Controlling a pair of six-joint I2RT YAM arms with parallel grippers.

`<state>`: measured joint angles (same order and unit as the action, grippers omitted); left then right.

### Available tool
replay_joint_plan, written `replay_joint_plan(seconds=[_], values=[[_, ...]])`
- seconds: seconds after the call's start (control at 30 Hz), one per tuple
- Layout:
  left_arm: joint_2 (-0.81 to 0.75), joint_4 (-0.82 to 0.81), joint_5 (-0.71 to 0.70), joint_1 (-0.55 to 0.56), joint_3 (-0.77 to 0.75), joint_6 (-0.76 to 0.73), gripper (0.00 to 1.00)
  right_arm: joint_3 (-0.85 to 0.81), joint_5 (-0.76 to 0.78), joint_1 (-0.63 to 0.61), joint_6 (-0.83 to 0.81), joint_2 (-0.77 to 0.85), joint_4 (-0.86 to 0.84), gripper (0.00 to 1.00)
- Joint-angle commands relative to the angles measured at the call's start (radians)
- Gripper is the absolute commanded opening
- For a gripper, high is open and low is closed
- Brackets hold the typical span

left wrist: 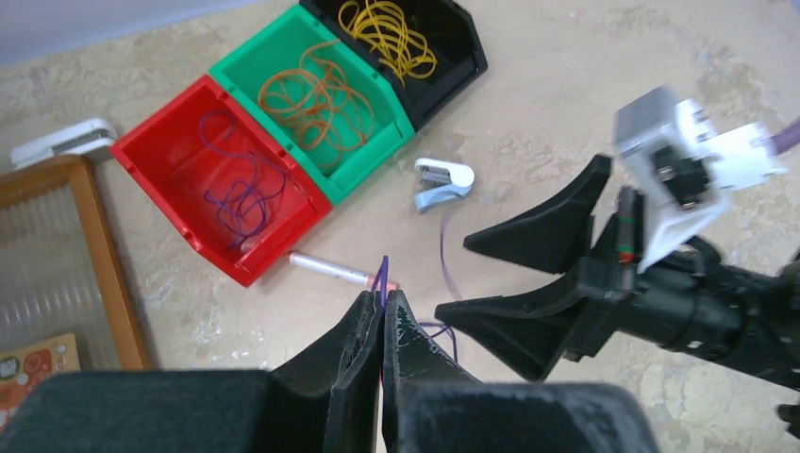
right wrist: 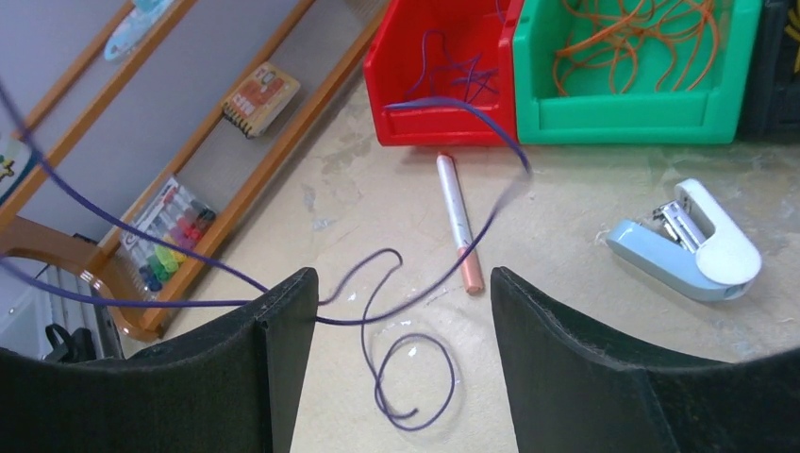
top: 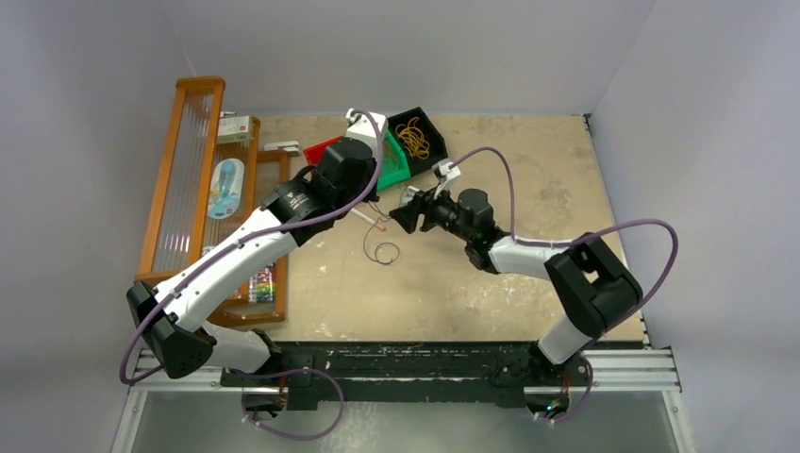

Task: Untangle the cables

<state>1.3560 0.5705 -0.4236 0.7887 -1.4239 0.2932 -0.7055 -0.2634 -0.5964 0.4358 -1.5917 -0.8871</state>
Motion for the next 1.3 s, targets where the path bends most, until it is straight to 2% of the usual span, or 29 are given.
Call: replay_joint_plan(seconds=[0.0,0.13,0.27,0.5,0.63,0.77,1.1,1.27], values=[[-0.037,-0.041,-0.025,0.006,-0.09,-0.057,0.0,-0.056,-0.054,0.003,0.025,-0.048,-0.035,0.7],[-0.037,-0.043,-0.039,0.005,-0.136,-0.083,0.0,-0.053,-0.062,0.003,0.071,-0.101,-0.037,0.68],[-0.035,-0.046,-0.064,0.006,-0.188,-0.102,0.0,-0.047,0.014,0.003,0.097,-0.121,0.002,0.64],[-0.001,-0.044,-0.109,0.006,-0.303,-0.124,0.0,0.036,0.113,0.003,0.055,-0.041,-0.02,0.64],[0.023,-0.044,-0.108,0.005,-0.358,-0.13,0.0,0.089,0.025,0.002,-0.035,0.002,-0.135,0.69],[0.044,-0.05,-0.1,0.006,-0.387,-0.131,0.0,0.064,-0.072,0.002,-0.063,-0.025,-0.176,0.7],[0.067,-0.048,-0.083,0.005,-0.407,-0.123,0.0,-0.047,-0.182,0.003,0.056,-0.194,-0.323,0.69],[0.068,-0.046,-0.089,0.004,-0.407,-0.126,0.0,-0.111,-0.206,0.003,0.093,-0.276,-0.281,0.63]])
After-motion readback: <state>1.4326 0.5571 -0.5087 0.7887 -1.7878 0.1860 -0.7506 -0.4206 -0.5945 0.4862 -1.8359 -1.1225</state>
